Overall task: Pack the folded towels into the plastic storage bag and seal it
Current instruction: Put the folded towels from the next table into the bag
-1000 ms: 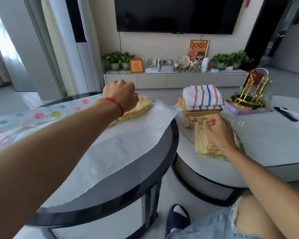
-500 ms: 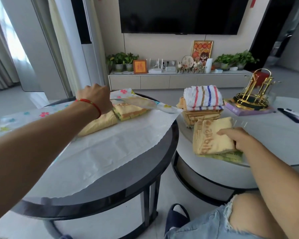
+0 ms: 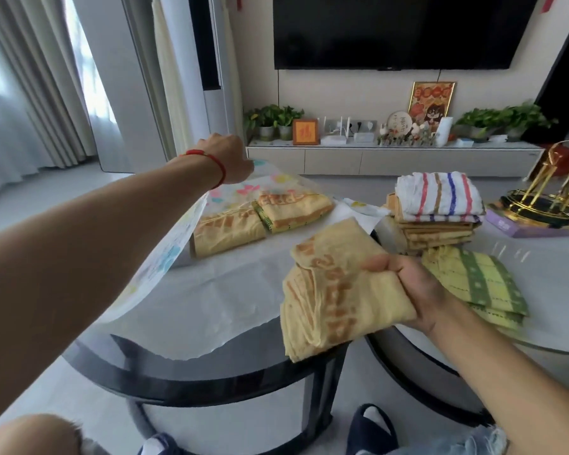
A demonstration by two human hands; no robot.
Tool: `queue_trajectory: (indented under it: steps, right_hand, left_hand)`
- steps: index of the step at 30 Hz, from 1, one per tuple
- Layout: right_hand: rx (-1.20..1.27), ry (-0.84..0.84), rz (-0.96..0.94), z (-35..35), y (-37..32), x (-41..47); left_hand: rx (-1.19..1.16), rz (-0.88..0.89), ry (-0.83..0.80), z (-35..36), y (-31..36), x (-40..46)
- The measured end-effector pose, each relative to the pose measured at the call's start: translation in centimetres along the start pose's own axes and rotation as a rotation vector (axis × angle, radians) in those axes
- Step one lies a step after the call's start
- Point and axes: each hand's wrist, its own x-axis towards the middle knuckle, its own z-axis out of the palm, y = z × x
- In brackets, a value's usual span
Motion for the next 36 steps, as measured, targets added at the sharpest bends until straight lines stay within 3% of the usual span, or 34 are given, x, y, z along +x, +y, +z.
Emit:
queue_trajectory:
  steps: [5, 13, 18, 22, 25, 31, 33, 36]
  right_hand:
    - [0.163, -0.054, -0.022, 8.3, 3.0, 12.1]
    - [0.414, 0.18, -0.137, 15.9, 3.2, 28.7]
    - [0.235, 0.231, 0.043, 16.1, 4.4, 32.0]
    - [0.304, 0.353, -0.015, 15.2, 4.0, 33.3]
    - [0.358, 0.317, -0.132, 15.8, 3.7, 34.1]
    - [0.252, 0.238, -0.117, 14.7, 3.4, 33.9]
    - [0.097, 0.344, -0.133, 14.7, 3.3, 33.7]
    - [-0.326, 0.626, -0.213, 14.0, 3.6, 31.7]
  left_hand:
    - [-0.052, 0.006, 0.003, -0.8, -0.8, 0.4]
    - [0.013, 0.059, 0.072, -1.1, -2.0, 2.4]
    - [0.037, 0.091, 0.084, -1.0, -2.3, 2.9]
    - [0.06, 0.113, 0.087, -0.8, -2.4, 2.9]
    - [0.076, 0.12, 0.094, -0.6, -2.6, 3.0]
    - [0.089, 0.113, 0.098, -0.4, -2.4, 2.8]
    - [0.087, 0.11, 0.099, -0.2, -2.4, 2.8]
    - [0.079, 0.117, 0.099, 0.2, -2.2, 2.4]
